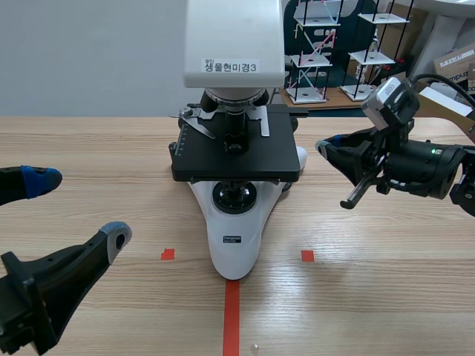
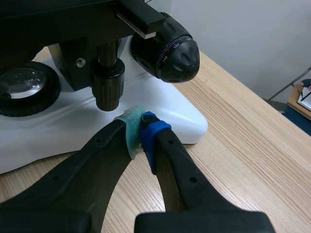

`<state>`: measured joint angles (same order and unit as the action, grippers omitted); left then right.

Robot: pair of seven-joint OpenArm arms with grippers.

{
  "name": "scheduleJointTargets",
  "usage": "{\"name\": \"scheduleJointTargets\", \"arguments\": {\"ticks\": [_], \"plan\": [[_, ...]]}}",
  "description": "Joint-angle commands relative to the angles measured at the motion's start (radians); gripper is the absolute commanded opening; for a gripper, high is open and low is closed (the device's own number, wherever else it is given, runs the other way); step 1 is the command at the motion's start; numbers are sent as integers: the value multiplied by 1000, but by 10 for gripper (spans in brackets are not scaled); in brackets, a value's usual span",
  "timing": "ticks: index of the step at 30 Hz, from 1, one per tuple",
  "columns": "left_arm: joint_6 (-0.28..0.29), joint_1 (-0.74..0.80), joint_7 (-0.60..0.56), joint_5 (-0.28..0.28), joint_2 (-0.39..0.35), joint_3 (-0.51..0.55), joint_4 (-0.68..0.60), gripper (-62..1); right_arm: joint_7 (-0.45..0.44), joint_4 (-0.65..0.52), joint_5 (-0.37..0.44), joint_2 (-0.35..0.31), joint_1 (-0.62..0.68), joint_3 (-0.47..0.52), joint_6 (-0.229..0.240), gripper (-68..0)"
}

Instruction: Point at the stage knob

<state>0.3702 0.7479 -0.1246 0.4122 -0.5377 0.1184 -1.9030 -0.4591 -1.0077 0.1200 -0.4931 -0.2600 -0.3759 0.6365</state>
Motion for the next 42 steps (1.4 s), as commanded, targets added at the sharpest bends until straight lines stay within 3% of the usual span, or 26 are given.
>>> {"name": "scheduleJointTargets", "arguments": {"ticks": [1,24,28,36,42], "plan": [[3,-3,-17,10,0,5,-13,14,-11,-10,14,-11,-25,5,0,-669],[18,-3,-18,10,0,5,-13,14,-11,-10,14,-11,-25,5,0,-669],[18,-3,-18,10,0,5,-13,14,-11,-10,14,-11,-25,5,-23,-669],[18,-3,-18,10,0,5,-13,14,-11,-10,14,-2,-25,5,-23,-669],[18,-3,-18,10,0,5,-13,14,-11,-10,-16,15,-25,5,-27,-669]]}}
